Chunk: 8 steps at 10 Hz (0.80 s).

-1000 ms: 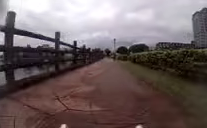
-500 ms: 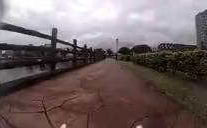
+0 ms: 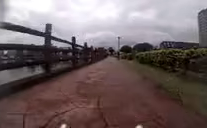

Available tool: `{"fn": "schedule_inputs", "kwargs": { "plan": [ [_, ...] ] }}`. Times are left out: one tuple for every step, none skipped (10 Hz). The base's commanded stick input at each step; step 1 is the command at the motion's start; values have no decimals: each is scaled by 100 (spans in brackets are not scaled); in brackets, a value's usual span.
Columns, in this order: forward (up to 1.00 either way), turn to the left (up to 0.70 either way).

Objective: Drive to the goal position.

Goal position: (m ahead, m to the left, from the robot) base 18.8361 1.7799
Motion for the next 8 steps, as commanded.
{"fn": "schedule_inputs", "kwargs": {
  "plan": [
    [85, -20],
    [85, -2],
    [85, 1],
    [85, 1],
    [85, 1],
    [85, 1],
    [85, 1],
    [85, 1]
  ]
}}
